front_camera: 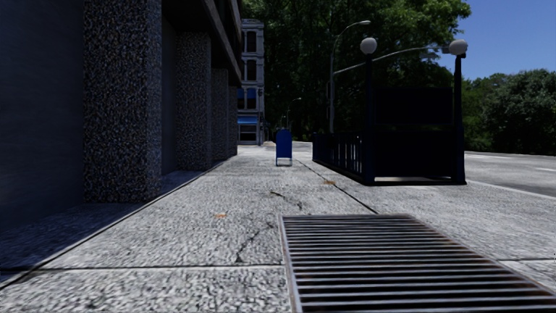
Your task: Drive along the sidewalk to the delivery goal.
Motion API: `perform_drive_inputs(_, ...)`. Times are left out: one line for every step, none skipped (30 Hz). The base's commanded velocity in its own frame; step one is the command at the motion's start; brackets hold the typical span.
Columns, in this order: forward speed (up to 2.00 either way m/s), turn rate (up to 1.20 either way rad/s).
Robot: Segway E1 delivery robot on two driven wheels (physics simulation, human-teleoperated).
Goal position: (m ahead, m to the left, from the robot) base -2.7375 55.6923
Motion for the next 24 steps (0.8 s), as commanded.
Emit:
perform_drive_inputs(2.00,0.26)
perform_drive_inputs(2.00,0.28)
perform_drive_inputs(2.00,0.29)
perform_drive_inputs(2.00,0.29)
perform_drive_inputs(2.00,0.29)
perform_drive_inputs(2.00,0.29)
perform_drive_inputs(2.00,0.29)
perform_drive_inputs(2.00,0.29)
perform_drive_inputs(2.00,0.27)
perform_drive_inputs(2.00,0.16)
perform_drive_inputs(2.00,0.16)
perform_drive_inputs(2.00,0.04)
perform_drive_inputs(2.00,0.00)
perform_drive_inputs(2.00,0.00)
perform_drive_inputs(2.00,0.00)
perform_drive_inputs(2.00,0.00)
perform_drive_inputs(2.00,0.00)
perform_drive_inputs(2.00,0.00)
perform_drive_inputs(2.00,0.00)
perform_drive_inputs(2.00,0.00)
perform_drive_inputs(2.00,0.00)
perform_drive_inputs(2.00,0.00)
perform_drive_inputs(2.00,0.00)
perform_drive_inputs(2.00,0.00)
